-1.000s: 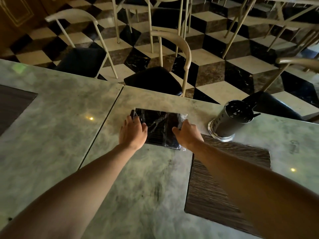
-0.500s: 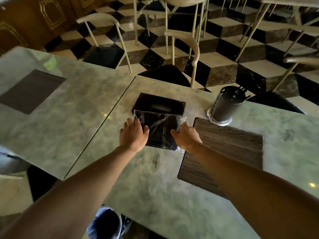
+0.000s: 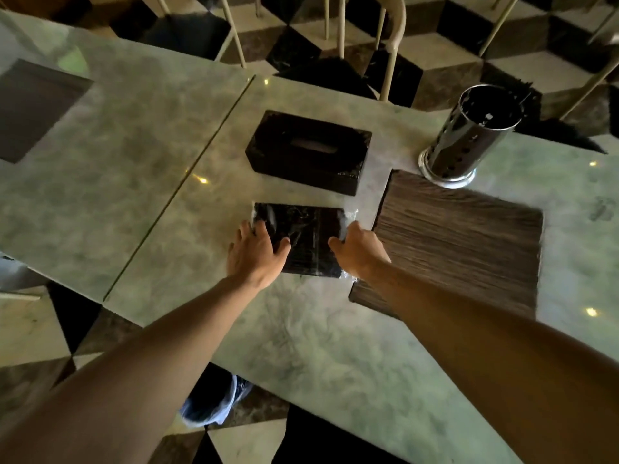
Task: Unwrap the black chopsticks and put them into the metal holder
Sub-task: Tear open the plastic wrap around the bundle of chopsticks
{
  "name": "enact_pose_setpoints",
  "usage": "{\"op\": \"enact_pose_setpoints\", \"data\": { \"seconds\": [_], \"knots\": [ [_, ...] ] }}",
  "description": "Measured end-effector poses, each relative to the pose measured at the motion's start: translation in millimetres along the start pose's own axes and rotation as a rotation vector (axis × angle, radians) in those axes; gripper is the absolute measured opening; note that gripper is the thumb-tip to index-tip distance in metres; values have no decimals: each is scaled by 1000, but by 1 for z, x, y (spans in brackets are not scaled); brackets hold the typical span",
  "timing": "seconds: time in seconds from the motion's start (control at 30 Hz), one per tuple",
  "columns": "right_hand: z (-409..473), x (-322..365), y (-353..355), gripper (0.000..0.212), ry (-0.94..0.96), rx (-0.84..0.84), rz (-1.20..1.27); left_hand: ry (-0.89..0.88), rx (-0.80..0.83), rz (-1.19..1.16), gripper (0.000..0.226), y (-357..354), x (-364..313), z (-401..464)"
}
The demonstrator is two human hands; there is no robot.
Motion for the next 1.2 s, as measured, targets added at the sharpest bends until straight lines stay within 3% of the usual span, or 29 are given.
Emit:
{"op": "enact_pose_setpoints", "data": {
  "seconds": [0.23,0.33,0.43,0.6,0.97,1.2],
  "knots": [
    [3,-7,3,44,-49,-25,-122,-43,-55,80,66,-1,3,8],
    [3,1,28,45,-78,-140,-175,-75,-126,118,68,19,-5,13],
    [8,22,43,38,21,-213,-189,-190,-82,200,76,19,-24,15],
    [23,49,15,43,150,-53,-247,-480,-21,285,76,-13,-58,2],
    [43,42,-16,36,148,117,-291,-518,-41,229,71,-44,-60,4],
    [44,46,-14,29,197,97,-315,-528,-57,224,68,-44,-62,6]
  ]
}}
Point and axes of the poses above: each hand's wrist, its own z-axis towards the middle knuckle, its own y-axis out of the back of the hand, x = y × z, the point moved 10 cm from there along z, towards the middle knuckle, and after that the axes turned 15 degrees about y, right-handed, at the moved point
